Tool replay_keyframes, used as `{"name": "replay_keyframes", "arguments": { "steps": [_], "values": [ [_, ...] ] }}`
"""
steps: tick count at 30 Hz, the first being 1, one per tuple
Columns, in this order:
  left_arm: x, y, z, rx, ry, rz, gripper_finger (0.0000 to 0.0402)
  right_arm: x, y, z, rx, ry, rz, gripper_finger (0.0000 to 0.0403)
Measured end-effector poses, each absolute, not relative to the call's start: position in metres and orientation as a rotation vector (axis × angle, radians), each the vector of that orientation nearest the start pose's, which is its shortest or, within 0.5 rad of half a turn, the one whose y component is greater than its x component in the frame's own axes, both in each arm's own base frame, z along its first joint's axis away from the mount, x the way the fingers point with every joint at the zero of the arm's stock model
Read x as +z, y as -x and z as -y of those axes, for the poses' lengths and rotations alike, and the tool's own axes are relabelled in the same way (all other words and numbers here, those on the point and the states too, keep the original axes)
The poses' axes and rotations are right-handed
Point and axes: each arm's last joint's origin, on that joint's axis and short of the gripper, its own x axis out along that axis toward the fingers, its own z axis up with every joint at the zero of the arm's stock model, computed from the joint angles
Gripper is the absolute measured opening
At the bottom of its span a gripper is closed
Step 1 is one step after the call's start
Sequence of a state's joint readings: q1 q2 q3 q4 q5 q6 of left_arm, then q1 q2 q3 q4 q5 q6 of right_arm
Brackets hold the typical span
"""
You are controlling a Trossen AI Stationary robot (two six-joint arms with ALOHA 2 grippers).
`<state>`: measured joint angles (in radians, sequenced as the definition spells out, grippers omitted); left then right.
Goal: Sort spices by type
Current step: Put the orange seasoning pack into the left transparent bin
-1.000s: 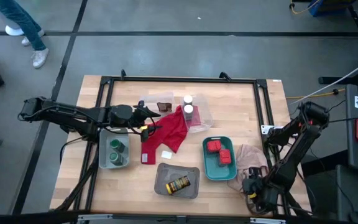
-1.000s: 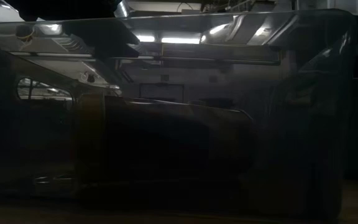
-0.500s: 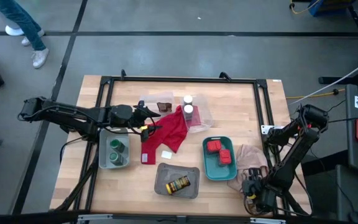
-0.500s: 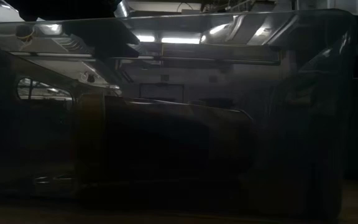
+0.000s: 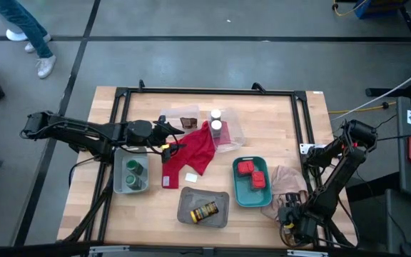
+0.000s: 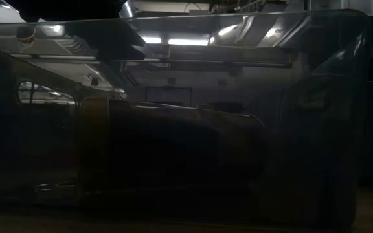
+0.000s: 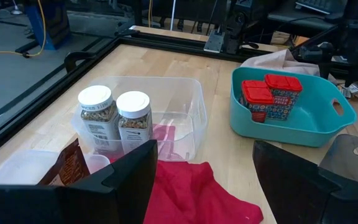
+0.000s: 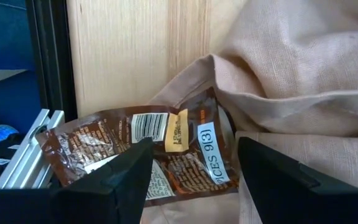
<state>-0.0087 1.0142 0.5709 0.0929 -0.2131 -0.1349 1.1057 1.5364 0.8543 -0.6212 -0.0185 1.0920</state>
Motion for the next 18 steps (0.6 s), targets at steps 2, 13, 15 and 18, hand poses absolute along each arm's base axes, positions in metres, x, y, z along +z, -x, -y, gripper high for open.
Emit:
{"name": "replay_keyframes", "arguments": {
  "steps": [2,13,15,18],
  "values": [
    [0.2438,-0.2178,-0.0043,0.226,0.095,-0.334,0.0255,0.1662,-0.1181,-0.2366,0.203,-0.178,-1.457,0.0236],
    [0.2438,-0.2178,-0.0042,0.226,0.095,-0.334,0.0255,0.1661,-0.1181,-0.2366,0.203,-0.177,-1.458,0.0211],
    [0.2438,-0.2178,-0.0043,0.225,0.094,-0.335,0.0255,0.1661,-0.1181,-0.2366,0.203,-0.177,-1.458,0.0188],
    [0.2438,-0.2178,-0.0042,0.225,0.094,-0.335,0.0255,0.1661,-0.1181,-0.2366,0.202,-0.177,-1.458,0.0152]
  ]
}}
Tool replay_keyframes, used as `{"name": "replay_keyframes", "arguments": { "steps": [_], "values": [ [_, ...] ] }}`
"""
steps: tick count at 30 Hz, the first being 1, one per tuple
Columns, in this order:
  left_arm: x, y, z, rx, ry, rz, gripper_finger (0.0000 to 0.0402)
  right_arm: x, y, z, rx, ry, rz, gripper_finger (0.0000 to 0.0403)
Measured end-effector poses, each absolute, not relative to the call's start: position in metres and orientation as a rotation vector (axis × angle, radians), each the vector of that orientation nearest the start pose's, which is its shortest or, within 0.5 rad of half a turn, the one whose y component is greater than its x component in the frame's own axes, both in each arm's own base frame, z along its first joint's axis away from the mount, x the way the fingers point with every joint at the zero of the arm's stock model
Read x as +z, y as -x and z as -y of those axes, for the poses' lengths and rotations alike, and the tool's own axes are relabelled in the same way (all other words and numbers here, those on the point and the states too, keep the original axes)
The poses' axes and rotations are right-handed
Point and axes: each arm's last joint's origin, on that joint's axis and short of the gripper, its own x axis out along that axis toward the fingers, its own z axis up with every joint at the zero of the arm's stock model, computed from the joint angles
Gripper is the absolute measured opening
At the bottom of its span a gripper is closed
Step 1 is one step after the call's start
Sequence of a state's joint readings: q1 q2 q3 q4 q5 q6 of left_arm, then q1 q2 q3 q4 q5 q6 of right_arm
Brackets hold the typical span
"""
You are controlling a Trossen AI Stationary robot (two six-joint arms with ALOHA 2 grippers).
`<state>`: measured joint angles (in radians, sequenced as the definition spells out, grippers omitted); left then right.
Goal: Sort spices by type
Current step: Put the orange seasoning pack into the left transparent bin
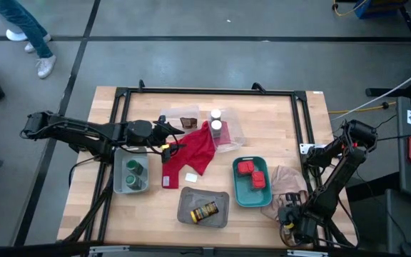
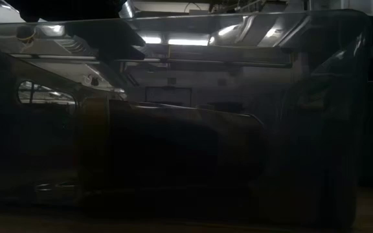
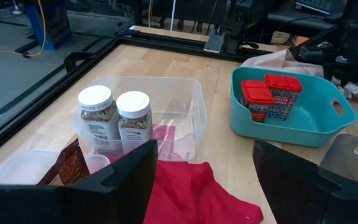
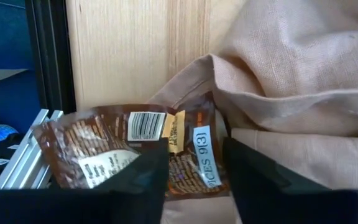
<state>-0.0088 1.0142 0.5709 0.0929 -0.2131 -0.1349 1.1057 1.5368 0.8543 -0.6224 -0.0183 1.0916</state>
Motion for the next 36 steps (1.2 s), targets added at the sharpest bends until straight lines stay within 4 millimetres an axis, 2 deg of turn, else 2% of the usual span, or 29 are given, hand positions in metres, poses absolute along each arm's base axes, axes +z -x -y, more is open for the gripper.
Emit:
{"name": "replay_keyframes", "arguments": {
  "steps": [10,12,18,24,28,36],
  "values": [
    [0.244,-0.218,-0.004,0.225,0.095,-0.334,0.0255,0.166,-0.118,-0.237,0.203,-0.179,-1.457,0.0024],
    [0.244,-0.218,-0.004,0.225,0.094,-0.335,0.0255,0.166,-0.118,-0.237,0.203,-0.182,-1.457,0.0009],
    [0.244,-0.218,-0.004,0.225,0.094,-0.334,0.0255,0.166,-0.118,-0.237,0.214,-0.189,-1.477,0.0025],
    [0.244,-0.218,-0.004,0.225,0.094,-0.335,0.0255,0.166,-0.117,-0.237,0.223,-0.196,-1.494,0.0006],
    [0.244,-0.218,-0.004,0.225,0.095,-0.334,0.0255,0.167,-0.122,-0.237,0.222,-0.225,-1.484,0.0008],
    [0.244,-0.218,-0.004,0.225,0.094,-0.334,0.0255,0.194,-0.136,-0.237,0.240,-0.257,-1.456,0.0003]
  ]
}}
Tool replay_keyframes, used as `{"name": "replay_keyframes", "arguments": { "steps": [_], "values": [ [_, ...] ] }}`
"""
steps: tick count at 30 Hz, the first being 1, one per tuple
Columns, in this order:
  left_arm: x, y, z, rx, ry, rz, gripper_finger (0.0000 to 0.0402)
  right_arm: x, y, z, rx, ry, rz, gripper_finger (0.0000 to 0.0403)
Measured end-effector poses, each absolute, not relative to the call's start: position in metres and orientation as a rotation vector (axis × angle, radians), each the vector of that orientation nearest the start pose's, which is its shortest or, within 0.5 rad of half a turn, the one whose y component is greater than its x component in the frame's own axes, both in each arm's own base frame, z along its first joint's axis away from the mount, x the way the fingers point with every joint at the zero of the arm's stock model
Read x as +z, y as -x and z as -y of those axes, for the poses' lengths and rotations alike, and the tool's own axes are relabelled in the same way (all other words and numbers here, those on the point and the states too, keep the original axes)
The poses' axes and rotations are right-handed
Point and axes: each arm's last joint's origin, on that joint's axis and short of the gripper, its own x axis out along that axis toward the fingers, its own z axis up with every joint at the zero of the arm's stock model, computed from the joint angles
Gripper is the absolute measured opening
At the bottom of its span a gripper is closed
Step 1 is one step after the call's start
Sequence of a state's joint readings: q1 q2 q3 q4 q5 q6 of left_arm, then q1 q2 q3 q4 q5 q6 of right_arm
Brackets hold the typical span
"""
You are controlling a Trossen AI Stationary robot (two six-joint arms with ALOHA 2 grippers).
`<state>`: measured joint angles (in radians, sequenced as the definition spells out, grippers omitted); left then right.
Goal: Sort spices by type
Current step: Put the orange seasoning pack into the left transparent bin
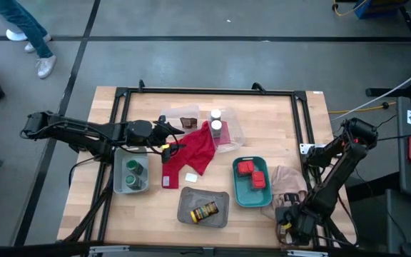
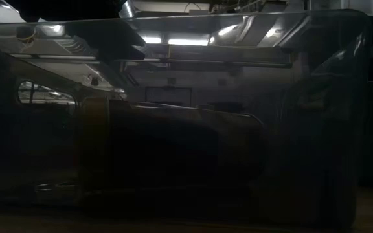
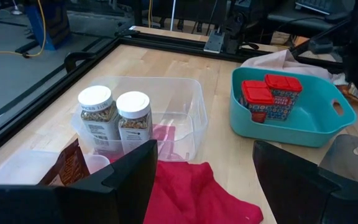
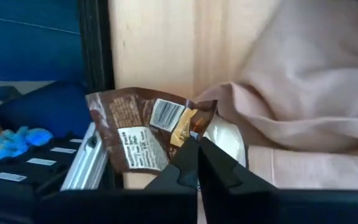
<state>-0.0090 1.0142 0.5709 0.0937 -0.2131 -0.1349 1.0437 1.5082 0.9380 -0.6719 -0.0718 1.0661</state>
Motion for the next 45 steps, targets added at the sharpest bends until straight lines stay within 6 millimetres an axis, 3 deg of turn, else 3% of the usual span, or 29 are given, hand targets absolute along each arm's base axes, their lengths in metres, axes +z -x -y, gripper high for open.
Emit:
{"name": "replay_keyframes", "arguments": {
  "steps": [7,19,33,45],
  "values": [
    [0.244,-0.218,-0.004,0.225,0.094,-0.333,0.0255,0.226,-0.137,-0.239,0.195,-0.204,-1.491,0.0002],
    [0.244,-0.218,-0.004,0.225,0.089,-0.334,0.0255,0.276,-0.141,-0.237,0.097,-0.103,-1.381,0.0001],
    [0.244,-0.218,-0.004,0.229,0.116,-0.331,0.0255,0.303,-0.140,-0.230,0.061,-0.019,-1.346,0.0001],
    [0.244,-0.218,-0.004,0.229,0.117,-0.327,0.0255,0.317,-0.174,-0.205,0.116,0.169,-1.268,0.0001]
  ]
}}
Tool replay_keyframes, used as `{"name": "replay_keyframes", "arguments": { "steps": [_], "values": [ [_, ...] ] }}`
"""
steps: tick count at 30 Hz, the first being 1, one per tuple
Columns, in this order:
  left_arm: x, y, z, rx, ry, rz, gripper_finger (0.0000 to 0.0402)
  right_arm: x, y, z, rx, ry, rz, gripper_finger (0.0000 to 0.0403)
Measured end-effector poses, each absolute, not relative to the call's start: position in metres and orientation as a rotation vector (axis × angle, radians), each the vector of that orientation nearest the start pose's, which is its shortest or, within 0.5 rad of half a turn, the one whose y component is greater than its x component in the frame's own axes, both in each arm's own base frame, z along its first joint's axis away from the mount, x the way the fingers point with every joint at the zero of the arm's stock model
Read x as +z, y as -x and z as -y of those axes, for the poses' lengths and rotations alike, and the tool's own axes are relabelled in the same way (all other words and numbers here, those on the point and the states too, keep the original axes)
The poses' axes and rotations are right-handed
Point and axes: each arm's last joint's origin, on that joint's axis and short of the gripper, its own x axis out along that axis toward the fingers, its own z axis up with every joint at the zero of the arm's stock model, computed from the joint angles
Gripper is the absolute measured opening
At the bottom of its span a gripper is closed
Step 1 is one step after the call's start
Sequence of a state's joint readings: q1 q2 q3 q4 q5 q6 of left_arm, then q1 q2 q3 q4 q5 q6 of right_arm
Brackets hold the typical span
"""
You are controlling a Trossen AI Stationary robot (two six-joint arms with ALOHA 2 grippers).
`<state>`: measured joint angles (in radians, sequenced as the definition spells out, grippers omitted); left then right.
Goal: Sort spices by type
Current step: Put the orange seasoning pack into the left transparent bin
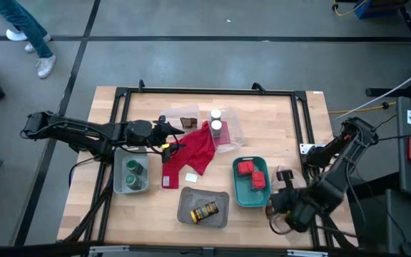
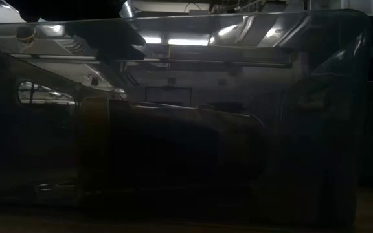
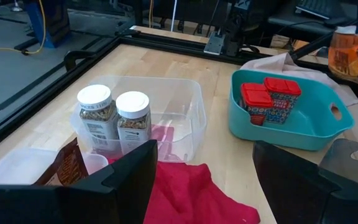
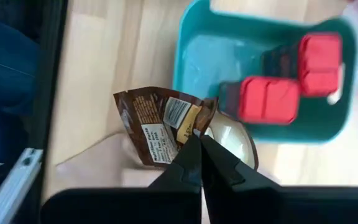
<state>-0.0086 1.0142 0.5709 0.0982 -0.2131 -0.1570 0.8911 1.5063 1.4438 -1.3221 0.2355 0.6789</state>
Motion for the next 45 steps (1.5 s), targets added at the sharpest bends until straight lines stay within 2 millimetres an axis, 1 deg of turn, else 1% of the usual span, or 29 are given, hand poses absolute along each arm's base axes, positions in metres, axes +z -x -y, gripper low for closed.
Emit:
{"name": "replay_keyframes", "arguments": {
  "steps": [3,12,19,24,28,34,39,45],
  "values": [
    [0.244,-0.218,-0.004,0.229,0.117,-0.326,0.0255,0.320,-0.186,-0.194,0.133,0.217,-1.264,0.0001],
    [0.244,-0.218,-0.004,0.229,0.117,-0.326,0.0255,0.338,-0.220,-0.160,0.194,0.340,-1.217,0.0001],
    [0.244,-0.218,-0.004,0.228,0.110,-0.327,0.0255,0.343,-0.247,-0.128,0.216,0.424,-1.155,0.0001],
    [0.244,-0.218,-0.004,0.228,0.107,-0.327,0.0255,0.346,-0.269,-0.101,0.208,0.471,-1.074,0.0001],
    [0.244,-0.218,-0.005,0.229,0.107,-0.327,0.0255,0.349,-0.282,-0.079,0.178,0.499,-1.023,0.0001],
    [0.244,-0.218,-0.005,0.229,0.109,-0.328,0.0255,0.354,-0.297,-0.045,0.083,0.468,-0.954,0.0001],
    [0.244,-0.218,-0.005,0.238,0.079,-0.331,0.0255,0.359,-0.306,-0.023,0.023,0.470,-0.898,0.0001],
    [0.244,-0.217,-0.007,0.317,0.019,-0.332,0.0255,0.365,-0.314,-0.001,-0.062,0.432,-0.813,0.0001]
  ]
}}
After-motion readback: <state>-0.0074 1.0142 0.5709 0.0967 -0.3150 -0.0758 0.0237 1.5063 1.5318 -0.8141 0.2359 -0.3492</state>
